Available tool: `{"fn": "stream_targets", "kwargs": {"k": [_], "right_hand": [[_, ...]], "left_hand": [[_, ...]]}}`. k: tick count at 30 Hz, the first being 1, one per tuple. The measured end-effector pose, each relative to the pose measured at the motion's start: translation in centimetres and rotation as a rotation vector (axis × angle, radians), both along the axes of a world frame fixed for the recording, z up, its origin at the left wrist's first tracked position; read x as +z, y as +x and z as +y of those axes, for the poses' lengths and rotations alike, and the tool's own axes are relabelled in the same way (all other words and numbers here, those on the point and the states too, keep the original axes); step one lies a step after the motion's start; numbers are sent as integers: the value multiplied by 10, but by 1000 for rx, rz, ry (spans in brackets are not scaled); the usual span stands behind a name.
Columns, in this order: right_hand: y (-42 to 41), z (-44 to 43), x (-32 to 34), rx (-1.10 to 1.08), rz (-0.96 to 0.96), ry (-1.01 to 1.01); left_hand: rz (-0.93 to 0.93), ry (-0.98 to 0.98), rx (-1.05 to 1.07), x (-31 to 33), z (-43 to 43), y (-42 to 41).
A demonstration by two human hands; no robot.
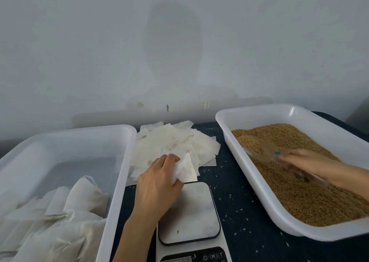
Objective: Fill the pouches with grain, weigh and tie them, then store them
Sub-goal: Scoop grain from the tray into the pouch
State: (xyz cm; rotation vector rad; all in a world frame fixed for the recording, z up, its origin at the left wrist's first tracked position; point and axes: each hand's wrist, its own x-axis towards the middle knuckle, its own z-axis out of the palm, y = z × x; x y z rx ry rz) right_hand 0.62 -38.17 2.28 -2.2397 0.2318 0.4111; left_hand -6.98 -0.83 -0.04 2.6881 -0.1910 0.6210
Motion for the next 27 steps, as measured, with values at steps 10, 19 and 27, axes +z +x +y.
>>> {"fn": "stream_targets", "kwargs": {"k": [10,19,27], "right_hand": [[-20,0,42,30,-223,175],[-43,43,62,463,-132,159],[-45,50,73,543,-160,86]], "left_hand": [[85,-455,-132,2,-5,2],[139,-497,-219,5,-2,1],[268,-471,-228,-1,0,2]]}}
